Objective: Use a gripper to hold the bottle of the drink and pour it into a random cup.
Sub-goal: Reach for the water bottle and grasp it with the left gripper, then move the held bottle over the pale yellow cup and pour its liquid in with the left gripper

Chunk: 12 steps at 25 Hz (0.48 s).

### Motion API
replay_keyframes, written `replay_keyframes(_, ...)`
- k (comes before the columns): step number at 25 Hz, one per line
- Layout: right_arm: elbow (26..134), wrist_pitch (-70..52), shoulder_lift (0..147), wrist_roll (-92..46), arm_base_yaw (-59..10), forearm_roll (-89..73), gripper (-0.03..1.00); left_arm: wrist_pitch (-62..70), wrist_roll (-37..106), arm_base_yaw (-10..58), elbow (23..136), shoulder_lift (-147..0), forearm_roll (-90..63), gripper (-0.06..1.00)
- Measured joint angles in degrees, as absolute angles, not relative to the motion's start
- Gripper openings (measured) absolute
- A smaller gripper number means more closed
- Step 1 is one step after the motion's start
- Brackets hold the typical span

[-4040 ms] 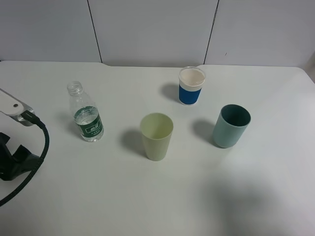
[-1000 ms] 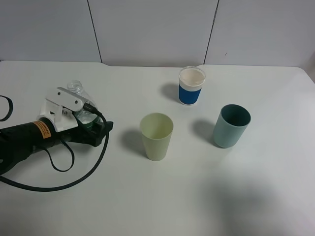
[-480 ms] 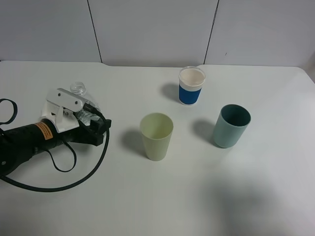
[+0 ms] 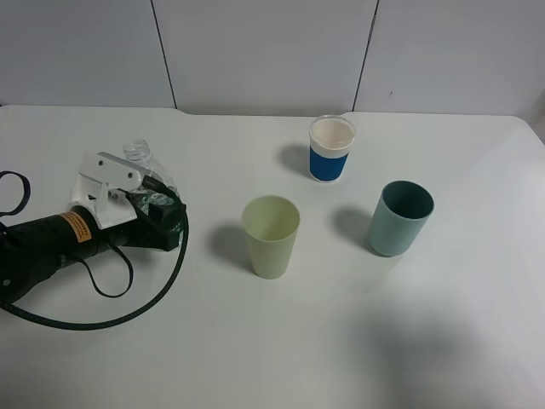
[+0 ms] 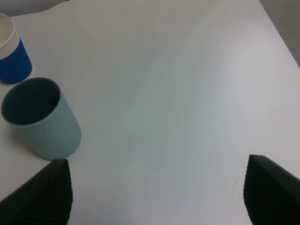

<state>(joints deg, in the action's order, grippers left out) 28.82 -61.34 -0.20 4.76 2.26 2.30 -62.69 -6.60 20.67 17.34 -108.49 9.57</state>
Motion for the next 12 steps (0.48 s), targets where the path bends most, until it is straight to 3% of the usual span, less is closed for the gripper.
replay_keyframes(12,28.82,-61.34,-0.20,4.76,2.26,2.30,0.74,-53.10,-5.42,20.67,17.28,-99.32,5.67,0.47)
